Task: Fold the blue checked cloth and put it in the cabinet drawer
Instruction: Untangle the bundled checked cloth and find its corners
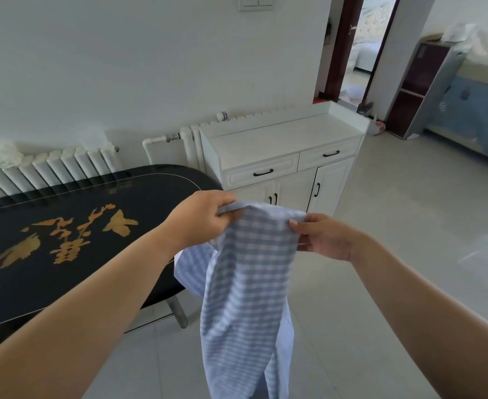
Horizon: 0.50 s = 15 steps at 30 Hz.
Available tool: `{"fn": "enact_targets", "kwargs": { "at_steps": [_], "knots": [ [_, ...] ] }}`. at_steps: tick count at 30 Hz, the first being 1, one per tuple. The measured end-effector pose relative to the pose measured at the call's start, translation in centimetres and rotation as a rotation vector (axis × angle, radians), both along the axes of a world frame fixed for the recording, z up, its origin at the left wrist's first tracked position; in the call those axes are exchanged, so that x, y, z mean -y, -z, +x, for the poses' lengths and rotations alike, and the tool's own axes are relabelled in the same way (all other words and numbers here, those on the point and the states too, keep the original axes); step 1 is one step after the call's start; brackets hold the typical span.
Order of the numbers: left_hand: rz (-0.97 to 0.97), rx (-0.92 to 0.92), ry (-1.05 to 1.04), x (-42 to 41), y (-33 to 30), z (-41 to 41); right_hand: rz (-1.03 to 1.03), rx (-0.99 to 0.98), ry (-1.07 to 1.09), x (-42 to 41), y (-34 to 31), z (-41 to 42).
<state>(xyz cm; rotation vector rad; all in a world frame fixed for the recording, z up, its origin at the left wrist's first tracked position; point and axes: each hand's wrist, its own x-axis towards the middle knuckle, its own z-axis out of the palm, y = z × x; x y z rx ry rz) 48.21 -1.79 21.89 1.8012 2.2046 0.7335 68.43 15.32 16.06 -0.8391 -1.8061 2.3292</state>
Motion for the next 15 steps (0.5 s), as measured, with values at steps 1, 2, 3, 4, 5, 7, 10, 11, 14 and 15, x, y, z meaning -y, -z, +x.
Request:
{"fn": "enact_targets", "kwargs": {
  "at_steps": [1, 2, 3, 4, 5, 7, 10, 11, 14, 15],
  "knots": [
    [-0.007, 0.004, -0.017, 0.0, -0.1, 0.0, -0.048, -0.045, 0.078, 0.6, 0.5, -0.3],
    [-0.027, 0.012, -0.039, 0.0, -0.3, -0.1, -0.064, -0.075, 0.155, 1.3, 0.7, -0.6],
    [-0.065, 0.015, -0.065, 0.0, -0.5, -0.2, -0.062, -0.099, 0.221, 2.1, 0.8, -0.9],
    [-0.115, 0.001, -0.081, 0.1, -0.7, -0.4, -0.054, -0.119, 0.271, 2.7, 0.8, -1.3],
    [-0.17, -0.033, -0.08, 0.2, -1.0, -0.7, -0.045, -0.137, 0.303, 3.3, 0.6, -1.7],
    [-0.272, -0.111, -0.055, 0.6, -1.7, -1.3, 0.005, -0.157, 0.329, 4.3, -0.3, -2.3],
    [-0.305, -0.002, 0.005, 0.8, -2.9, -1.4, 0.126, -0.191, 0.32, 5.2, -1.9, -2.9],
    [-0.293, 0.083, 0.02, 0.8, -3.1, -1.2, 0.165, -0.202, 0.312, 5.5, -2.3, -3.1],
    [-0.214, 0.205, 0.066, 0.7, -3.5, -0.2, 0.299, -0.203, 0.281, 6.2, -3.1, -3.7],
    [-0.179, 0.22, 0.075, 0.6, -3.5, 0.0, 0.347, -0.193, 0.276, 6.4, -3.3, -3.8]
  ]
}}
